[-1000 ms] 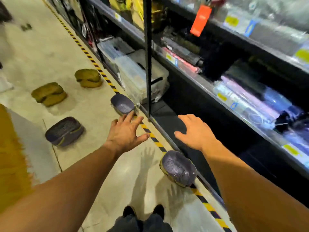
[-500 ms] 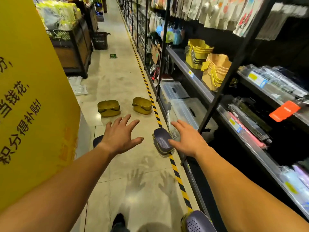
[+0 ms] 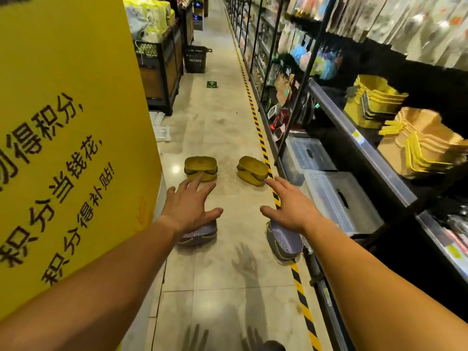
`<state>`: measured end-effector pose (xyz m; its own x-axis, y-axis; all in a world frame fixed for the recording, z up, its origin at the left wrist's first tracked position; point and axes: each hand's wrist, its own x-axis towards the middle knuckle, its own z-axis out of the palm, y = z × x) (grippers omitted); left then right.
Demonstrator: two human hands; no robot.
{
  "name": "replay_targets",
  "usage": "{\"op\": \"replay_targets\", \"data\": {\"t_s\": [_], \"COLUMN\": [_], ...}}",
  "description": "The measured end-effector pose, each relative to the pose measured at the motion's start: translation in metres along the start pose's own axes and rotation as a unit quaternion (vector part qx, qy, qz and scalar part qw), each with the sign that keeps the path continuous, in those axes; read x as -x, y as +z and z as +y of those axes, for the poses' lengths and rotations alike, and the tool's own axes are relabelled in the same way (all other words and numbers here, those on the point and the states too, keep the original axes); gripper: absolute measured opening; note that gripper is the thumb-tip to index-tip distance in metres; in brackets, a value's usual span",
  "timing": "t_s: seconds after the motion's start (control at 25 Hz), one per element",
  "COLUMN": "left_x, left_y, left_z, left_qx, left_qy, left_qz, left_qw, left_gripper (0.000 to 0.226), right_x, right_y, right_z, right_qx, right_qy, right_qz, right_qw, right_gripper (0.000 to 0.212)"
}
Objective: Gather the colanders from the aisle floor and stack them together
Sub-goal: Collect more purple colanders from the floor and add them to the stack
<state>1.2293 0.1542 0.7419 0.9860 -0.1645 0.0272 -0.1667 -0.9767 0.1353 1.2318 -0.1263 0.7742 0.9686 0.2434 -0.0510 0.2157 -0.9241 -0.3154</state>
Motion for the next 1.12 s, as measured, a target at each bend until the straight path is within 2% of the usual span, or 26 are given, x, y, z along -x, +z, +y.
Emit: {"op": "replay_targets", "data": {"t_s": [0.32,0.56,0.76,0.92,1.12], "left_x": [-0.088,-0.171,-0.23,-0.271,-0.305], "left_y": [0.053,0.147,0.298,0.455,0.651], "left_z": [-0.075,-0.131,-0.184,-0.224,-0.281], "left_qx": [-0.003,0.019,0.021,0.008,0.015], "left_qy": [-0.096,-0.137,-0.192,-0.227,-0.253], "left_qz": [-0.02,-0.069,-0.092,-0.135,-0.167], "left_qw": [0.995,0.988,0.977,0.964,0.953], "left_gripper": [0.08,0.069,0.065,0.071,0.069], "right_x": [-0.162,-0.305,-0.419,-0.486,-0.536], "right_y": [0.04,0.139,0.273,0.432,0.635], "right_z": [-0.005,0.036,0.09,0.133,0.166], "right_qx": [-0.003,-0.011,0.006,0.012,0.032], "right_qy": [-0.062,-0.082,-0.094,-0.087,-0.064], "right_qz": [-0.051,-0.165,-0.218,-0.256,-0.266], "right_qw": [0.997,0.983,0.971,0.963,0.961], "right_gripper": [0.082,0.077,0.073,0.075,0.077]}}
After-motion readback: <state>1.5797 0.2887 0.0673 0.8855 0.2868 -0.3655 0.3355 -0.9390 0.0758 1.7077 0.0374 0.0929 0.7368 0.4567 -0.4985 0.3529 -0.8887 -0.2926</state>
